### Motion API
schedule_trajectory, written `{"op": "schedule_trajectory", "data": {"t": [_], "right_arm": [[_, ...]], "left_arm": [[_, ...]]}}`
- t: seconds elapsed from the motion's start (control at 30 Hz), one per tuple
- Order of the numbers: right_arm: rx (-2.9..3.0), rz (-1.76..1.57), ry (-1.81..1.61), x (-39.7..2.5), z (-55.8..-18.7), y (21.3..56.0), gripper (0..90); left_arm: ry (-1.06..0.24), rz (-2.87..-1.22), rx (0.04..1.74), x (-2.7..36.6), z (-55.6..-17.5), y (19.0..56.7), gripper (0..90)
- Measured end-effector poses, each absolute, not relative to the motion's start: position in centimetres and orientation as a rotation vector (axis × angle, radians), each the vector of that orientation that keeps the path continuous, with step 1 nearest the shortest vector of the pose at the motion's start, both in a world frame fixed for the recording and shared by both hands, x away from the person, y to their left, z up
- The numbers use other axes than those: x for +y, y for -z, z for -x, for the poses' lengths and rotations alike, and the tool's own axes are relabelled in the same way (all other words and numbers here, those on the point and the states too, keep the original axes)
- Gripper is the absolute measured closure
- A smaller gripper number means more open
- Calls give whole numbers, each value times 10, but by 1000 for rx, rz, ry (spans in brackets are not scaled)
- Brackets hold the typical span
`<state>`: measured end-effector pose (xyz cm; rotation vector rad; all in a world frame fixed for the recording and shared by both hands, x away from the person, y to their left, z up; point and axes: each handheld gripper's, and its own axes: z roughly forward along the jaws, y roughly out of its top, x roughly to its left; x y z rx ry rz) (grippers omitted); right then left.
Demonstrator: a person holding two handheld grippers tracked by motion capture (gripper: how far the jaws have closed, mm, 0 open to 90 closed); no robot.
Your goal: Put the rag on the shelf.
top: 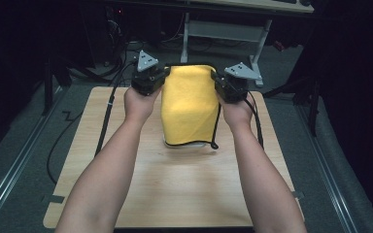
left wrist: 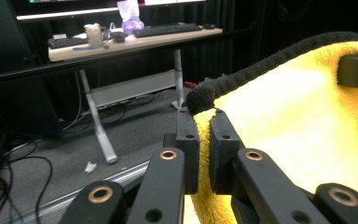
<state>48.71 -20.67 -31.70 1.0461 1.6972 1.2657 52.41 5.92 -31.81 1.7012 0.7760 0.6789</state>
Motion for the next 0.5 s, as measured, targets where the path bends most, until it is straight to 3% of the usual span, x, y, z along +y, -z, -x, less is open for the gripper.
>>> {"op": "schedule_trajectory", "data": {"t": [0.5], "right_arm": [[1798, -1071, -1223, -208, -503, 344, 834]], "left_arm": [[-594, -1789, 823, 62, -539, 354, 839]]}}
